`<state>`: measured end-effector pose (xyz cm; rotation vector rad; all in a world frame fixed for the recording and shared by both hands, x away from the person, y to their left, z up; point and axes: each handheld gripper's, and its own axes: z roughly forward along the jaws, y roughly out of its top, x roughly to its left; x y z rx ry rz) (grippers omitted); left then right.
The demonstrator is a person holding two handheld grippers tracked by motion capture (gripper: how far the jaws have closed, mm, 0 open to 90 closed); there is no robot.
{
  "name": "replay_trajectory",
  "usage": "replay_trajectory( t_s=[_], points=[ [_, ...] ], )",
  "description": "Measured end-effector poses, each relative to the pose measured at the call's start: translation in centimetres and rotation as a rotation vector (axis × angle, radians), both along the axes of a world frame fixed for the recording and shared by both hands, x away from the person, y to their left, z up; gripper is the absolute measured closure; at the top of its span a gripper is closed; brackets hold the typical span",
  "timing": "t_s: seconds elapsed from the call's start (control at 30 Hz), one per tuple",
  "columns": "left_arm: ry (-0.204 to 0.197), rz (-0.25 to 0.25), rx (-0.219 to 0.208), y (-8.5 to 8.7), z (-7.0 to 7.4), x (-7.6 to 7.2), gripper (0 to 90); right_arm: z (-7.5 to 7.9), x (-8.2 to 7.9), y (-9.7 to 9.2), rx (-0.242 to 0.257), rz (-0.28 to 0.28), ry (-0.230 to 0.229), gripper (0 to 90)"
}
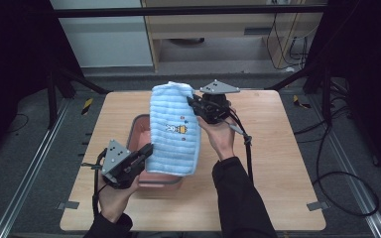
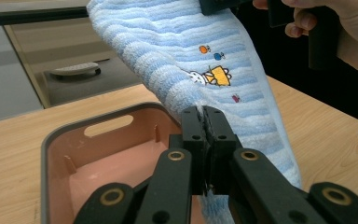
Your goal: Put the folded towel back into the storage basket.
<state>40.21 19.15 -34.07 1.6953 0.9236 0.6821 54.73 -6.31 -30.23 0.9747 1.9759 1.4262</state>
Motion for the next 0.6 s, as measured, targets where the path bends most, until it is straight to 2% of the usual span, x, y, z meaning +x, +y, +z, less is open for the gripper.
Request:
replay_trajectory(
  t_s=[0.3,0.6],
  points=[
    [0.004,0.030,-0.006,1.6,0.1,0.2,87.6,0.0,0.7,2.0,-0.008,0.023,0.001,79.6],
    [0.032,0.062,-0.006,2.9,-0.8,0.8,87.6,-1.3,2.1,4.1,-0.022,0.037,0.027,79.5]
  ],
)
